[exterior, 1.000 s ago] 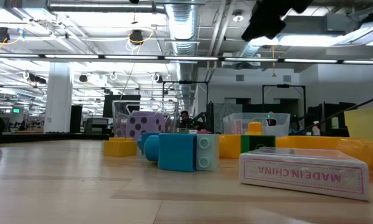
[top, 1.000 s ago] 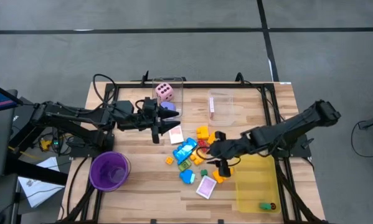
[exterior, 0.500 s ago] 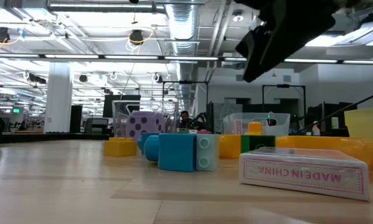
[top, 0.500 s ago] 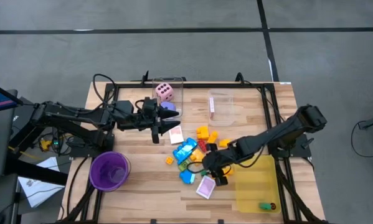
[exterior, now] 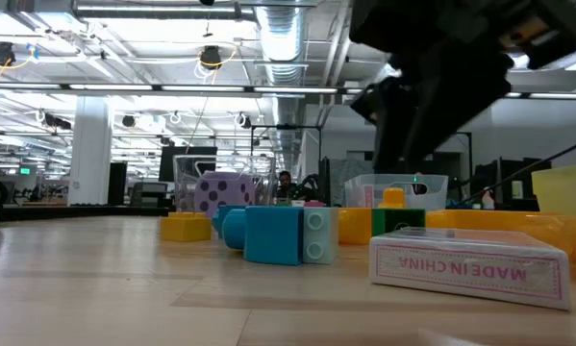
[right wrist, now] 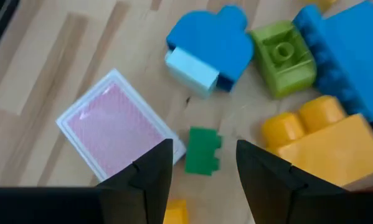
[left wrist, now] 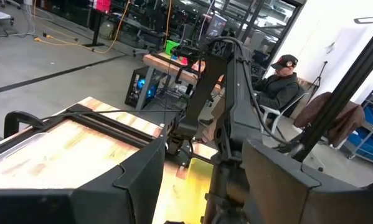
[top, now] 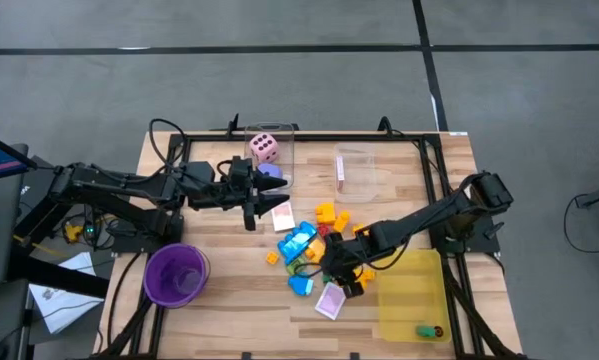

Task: Pick & Place Toys
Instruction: Put the green game piece into the bin

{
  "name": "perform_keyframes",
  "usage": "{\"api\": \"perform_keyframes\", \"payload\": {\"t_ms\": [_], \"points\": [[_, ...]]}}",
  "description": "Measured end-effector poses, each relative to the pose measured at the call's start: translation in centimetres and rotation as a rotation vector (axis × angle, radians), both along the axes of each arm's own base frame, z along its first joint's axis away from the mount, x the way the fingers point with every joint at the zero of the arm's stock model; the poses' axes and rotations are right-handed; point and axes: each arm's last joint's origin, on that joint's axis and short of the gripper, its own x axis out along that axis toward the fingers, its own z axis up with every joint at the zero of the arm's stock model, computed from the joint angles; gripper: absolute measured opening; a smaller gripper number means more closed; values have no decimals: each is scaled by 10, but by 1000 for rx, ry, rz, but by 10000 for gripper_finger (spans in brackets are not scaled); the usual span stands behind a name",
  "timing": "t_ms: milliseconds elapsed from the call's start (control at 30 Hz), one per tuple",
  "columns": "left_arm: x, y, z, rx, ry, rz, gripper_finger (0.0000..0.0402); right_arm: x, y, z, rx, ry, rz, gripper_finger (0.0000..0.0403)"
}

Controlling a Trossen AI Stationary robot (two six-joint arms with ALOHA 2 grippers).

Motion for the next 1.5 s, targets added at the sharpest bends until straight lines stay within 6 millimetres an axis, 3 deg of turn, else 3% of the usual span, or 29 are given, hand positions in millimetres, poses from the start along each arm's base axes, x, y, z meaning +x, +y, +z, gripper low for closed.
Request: {"api": "perform_keyframes", "payload": {"t_ms": [500, 1500], "points": [[0, 0, 0, 0, 1, 0, 213, 5, 2, -23, -27, 56, 5, 169], [0, 0, -1, 1, 6, 0, 213, 9, 3, -22, -28, 12, 15, 169]]}}
